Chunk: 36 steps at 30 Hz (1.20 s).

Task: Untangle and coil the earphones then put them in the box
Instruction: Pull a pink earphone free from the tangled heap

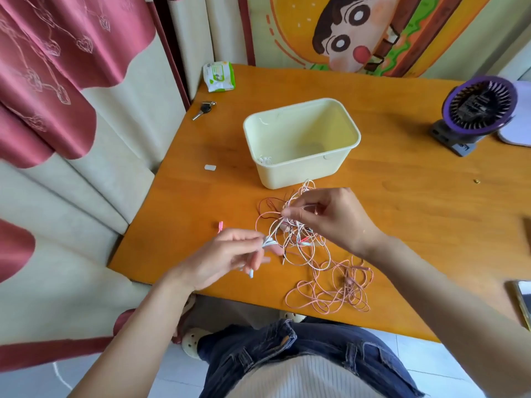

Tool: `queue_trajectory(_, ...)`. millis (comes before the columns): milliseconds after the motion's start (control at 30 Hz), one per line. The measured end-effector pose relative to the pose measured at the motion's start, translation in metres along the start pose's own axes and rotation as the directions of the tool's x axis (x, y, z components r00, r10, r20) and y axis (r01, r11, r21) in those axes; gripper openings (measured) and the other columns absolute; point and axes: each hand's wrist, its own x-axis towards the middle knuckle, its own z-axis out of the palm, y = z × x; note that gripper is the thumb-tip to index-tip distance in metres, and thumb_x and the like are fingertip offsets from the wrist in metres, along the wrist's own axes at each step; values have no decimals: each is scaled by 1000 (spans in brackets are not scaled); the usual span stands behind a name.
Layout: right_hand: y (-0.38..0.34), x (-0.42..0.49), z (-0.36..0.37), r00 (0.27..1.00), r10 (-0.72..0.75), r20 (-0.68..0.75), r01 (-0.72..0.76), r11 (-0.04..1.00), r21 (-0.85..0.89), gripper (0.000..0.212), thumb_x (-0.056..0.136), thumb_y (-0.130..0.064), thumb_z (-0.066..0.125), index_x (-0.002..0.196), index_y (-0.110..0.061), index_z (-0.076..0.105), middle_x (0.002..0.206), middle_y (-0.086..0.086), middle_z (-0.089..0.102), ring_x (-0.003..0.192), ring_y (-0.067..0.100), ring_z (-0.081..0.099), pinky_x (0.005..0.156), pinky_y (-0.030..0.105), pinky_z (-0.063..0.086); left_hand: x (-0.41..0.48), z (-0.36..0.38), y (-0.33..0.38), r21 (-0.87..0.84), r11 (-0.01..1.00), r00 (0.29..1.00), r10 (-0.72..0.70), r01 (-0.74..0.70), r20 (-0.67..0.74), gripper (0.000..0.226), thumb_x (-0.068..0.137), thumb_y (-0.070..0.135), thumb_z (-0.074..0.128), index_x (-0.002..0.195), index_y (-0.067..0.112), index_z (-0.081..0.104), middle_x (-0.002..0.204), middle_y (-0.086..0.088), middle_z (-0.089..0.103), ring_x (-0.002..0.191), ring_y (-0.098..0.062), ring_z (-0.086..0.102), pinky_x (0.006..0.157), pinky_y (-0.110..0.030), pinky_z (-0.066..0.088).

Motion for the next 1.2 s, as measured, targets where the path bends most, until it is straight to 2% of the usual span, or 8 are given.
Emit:
queue_trajectory(200, 9, 10, 12, 998, 58, -2, -58, 997, 43, 32, 84, -51, 53, 67, -28, 67, 40, -18, 48, 43, 7, 44, 46, 15, 28, 9, -9, 8, -603, 780, 962, 265, -169, 73, 25, 86, 20, 64, 101, 0, 68, 59, 4, 55, 50, -5, 49, 95, -49, 47)
queue_trajectory(367, 19, 0, 37, 996, 71, 54, -74, 996, 48, 41, 90, -52, 43, 70, -23, 64, 46, -2, 45, 44, 12, 39, 48, 20, 30, 22, -16, 16, -835, 529, 915, 395, -149, 86, 35, 101, 11, 30, 119, -6, 55, 76, -4, 59, 64, -12, 57, 114, -55, 21)
queue_trajectory(467, 19, -9, 45, 992, 87, 86, -89, 996, 26, 38, 90, -51, 39, 70, -26, 60, 45, -5, 40, 45, 11, 42, 49, 18, 30, 29, -12, 25, -779, 546, 949, 238, -308, -208, 36, 93, 13, 38, 102, 2, 71, 65, 2, 55, 54, -7, 54, 99, -54, 43)
queue_trajectory(567, 19, -16, 50, 991, 63, 118, -65, 998, 11, 32, 94, -42, 43, 76, -25, 63, 47, -10, 40, 47, 7, 45, 48, 14, 29, 35, -8, 28, -462, 774, 847, 176, -434, -501, 30, 87, 18, 44, 91, 9, 73, 78, 2, 68, 77, -13, 68, 88, -50, 52)
queue_trajectory(667, 20, -19, 51, 989, 46, 140, -42, 999, -33, 24, 96, -32, 50, 88, -21, 69, 57, -25, 43, 55, -5, 49, 53, 10, 29, 35, -7, 18, -31, 942, 831, 279, -335, -481, 26, 95, 19, 41, 107, 17, 64, 91, 3, 72, 103, -14, 64, 94, -31, 46)
queue_trajectory(833, 20, -24, 47, 972, -23, 233, 37, 998, -53, 31, 95, -39, 40, 101, -25, 67, 88, -14, 64, 80, 3, 59, 72, 25, 46, 38, -11, -9, 619, 780, 840, 395, -92, -372, 29, 99, 19, 42, 120, 18, 63, 97, 11, 70, 52, -19, 47, 53, -32, 41)
queue_trajectory(1067, 28, -4, 23, 982, -108, 158, 123, 988, -91, 30, 93, -44, 46, 89, -24, 68, 78, -14, 57, 70, 7, 55, 64, 30, 47, 25, 4, -12, 464, 885, 974, 67, 42, -217, 42, 100, 26, 39, 66, 13, 59, 71, 11, 65, 82, -4, 60, 82, -29, 42)
queue_trajectory(1200, 32, 5, 23, 998, -19, 65, 17, 999, 29, 31, 90, -44, 51, 80, -20, 69, 77, -11, 61, 66, 4, 54, 62, 18, 41, 17, 12, -6, -82, 995, 988, 40, -52, -150, 38, 92, 27, 42, 61, 15, 59, 62, 6, 55, 78, -17, 57, 99, -33, 44)
